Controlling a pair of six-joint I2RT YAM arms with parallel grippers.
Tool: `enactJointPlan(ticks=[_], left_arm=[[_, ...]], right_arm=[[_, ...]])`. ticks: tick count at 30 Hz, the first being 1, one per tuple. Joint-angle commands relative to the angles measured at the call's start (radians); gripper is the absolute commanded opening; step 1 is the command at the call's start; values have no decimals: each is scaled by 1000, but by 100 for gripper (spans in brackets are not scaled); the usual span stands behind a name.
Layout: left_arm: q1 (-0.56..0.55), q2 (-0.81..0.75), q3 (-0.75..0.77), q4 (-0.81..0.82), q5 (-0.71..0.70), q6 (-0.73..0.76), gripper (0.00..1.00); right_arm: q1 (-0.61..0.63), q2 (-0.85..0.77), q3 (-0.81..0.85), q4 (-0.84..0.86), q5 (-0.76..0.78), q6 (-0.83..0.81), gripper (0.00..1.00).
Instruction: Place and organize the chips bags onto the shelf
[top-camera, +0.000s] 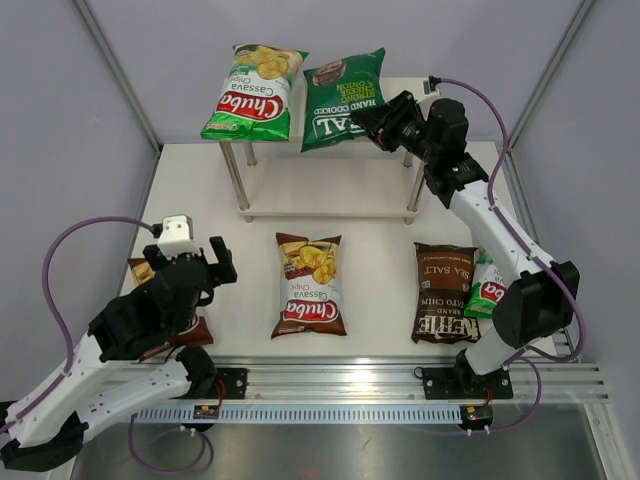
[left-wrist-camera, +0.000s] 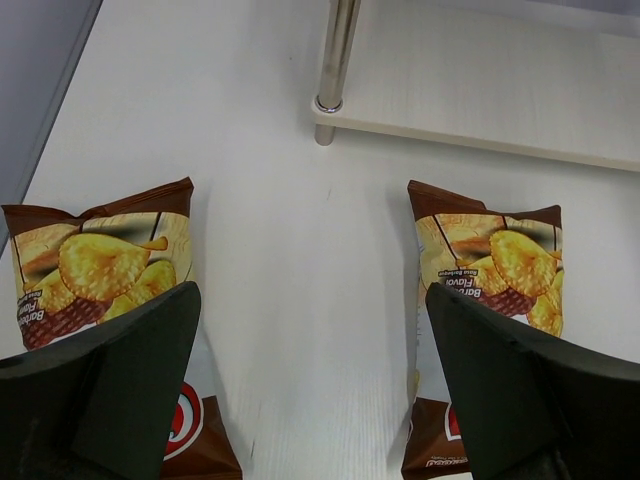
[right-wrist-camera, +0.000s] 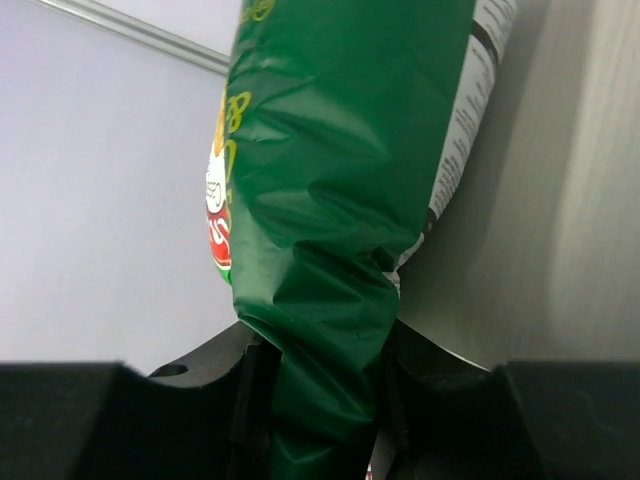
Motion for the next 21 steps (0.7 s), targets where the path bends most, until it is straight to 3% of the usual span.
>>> enactJointPlan(ticks=[1,21], left_arm=[[14,-22,-5,63,39,31,99],[34,-61,-20,67,53,36,99]], right_arm=[[-5,35,14,30,23,62,41],[45,124,129,-52,131,106,41]])
